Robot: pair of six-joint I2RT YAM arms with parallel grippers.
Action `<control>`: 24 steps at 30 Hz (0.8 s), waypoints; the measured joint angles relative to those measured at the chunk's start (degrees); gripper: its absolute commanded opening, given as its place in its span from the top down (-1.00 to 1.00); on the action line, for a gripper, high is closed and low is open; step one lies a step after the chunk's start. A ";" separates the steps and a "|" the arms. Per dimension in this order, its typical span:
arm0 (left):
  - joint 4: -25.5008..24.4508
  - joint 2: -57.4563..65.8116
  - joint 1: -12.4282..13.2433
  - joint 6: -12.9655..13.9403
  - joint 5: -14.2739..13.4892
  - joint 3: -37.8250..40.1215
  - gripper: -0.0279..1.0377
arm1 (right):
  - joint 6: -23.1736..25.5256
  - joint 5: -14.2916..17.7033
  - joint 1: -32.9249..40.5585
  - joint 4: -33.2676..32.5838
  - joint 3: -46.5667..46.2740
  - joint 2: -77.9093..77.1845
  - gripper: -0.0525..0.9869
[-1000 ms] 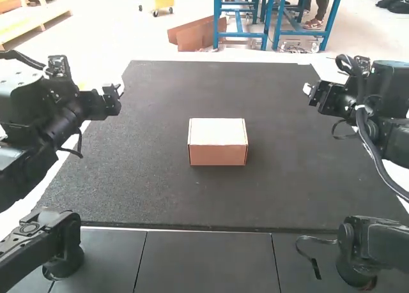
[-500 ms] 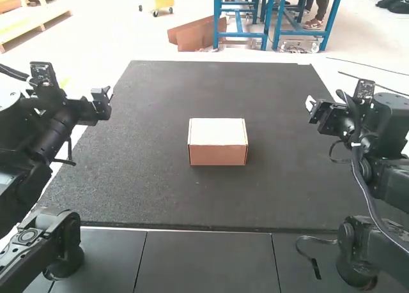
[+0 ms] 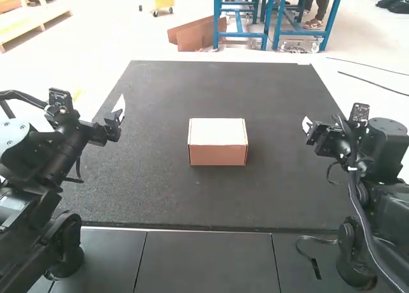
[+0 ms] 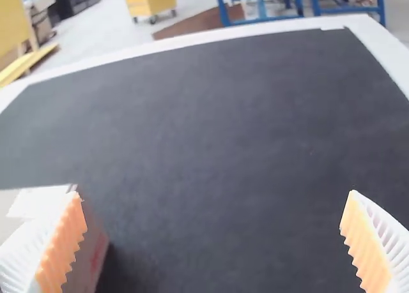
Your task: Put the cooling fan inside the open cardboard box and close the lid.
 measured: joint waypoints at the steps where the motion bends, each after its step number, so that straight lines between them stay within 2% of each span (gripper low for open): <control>1: -0.09 -0.20 -0.15 0.13 0.61 -0.15 -0.86 | 0.02 -0.04 0.04 -0.66 -0.20 -0.63 -0.86; 9: -2.97 -0.24 -0.24 0.55 7.56 -0.28 -0.86 | 0.02 -1.07 0.04 -4.39 -0.68 -6.49 -0.86; 13: -3.26 -0.87 -0.22 0.61 9.03 -1.62 -0.86 | -0.13 -1.49 0.04 -6.78 -0.70 -9.79 -0.85; 15: -2.80 -2.10 -0.15 0.59 8.17 -3.45 -0.86 | -0.44 -1.44 0.04 -7.21 -1.11 -11.30 -0.85; 17: -1.73 -2.60 0.13 -0.13 5.84 -5.53 -0.86 | -0.55 -0.98 0.04 -7.45 -2.14 -12.83 -0.85; 19: -2.27 -2.45 0.66 -1.99 3.67 -5.84 -0.85 | -0.70 -0.31 0.04 -8.02 -3.52 -14.91 -0.85; 21: -2.21 -2.71 1.33 -5.01 2.23 -5.84 -0.84 | -0.76 0.57 0.04 -10.82 -3.76 -17.55 -0.85; 24: -5.05 -2.73 2.78 -8.20 0.76 -5.81 -0.84 | -1.29 1.84 0.04 -13.25 -3.74 -20.02 -0.85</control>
